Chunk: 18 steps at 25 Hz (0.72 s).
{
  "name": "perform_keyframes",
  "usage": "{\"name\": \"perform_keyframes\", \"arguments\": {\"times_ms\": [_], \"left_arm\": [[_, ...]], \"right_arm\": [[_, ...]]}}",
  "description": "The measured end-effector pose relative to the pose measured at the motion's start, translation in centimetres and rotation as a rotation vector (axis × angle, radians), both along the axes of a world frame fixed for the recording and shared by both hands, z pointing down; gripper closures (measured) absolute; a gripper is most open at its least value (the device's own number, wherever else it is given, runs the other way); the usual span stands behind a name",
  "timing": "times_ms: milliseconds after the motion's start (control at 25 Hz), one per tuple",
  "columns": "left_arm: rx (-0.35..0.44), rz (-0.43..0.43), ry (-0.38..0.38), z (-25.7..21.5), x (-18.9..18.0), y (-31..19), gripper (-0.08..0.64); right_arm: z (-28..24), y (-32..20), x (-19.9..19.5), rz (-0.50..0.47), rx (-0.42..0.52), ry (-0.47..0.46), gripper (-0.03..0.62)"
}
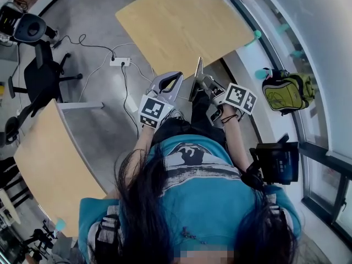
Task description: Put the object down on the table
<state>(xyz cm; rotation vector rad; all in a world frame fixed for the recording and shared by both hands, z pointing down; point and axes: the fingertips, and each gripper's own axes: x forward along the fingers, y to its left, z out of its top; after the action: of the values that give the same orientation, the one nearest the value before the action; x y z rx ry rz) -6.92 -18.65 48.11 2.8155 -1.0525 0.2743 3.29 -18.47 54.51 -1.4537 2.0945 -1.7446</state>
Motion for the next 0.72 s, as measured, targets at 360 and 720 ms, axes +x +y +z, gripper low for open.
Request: {"name": "perform_keyframes", "arguments": {"times_ms": [360,720], "left_arm": [[-0.015,-0.022,-0.021,1.1,3.4,-6.6,0.558],[-0.038,-0.078,-0.031,1.3,7.3,-14.3,0.558]], "right_arm": [[1.3,-7.5,3.9,-0.016,-0.016,-0.004,0.508],[1.7,-17.3,7.5,-0.100,-0.027,0.026,0.508]]}}
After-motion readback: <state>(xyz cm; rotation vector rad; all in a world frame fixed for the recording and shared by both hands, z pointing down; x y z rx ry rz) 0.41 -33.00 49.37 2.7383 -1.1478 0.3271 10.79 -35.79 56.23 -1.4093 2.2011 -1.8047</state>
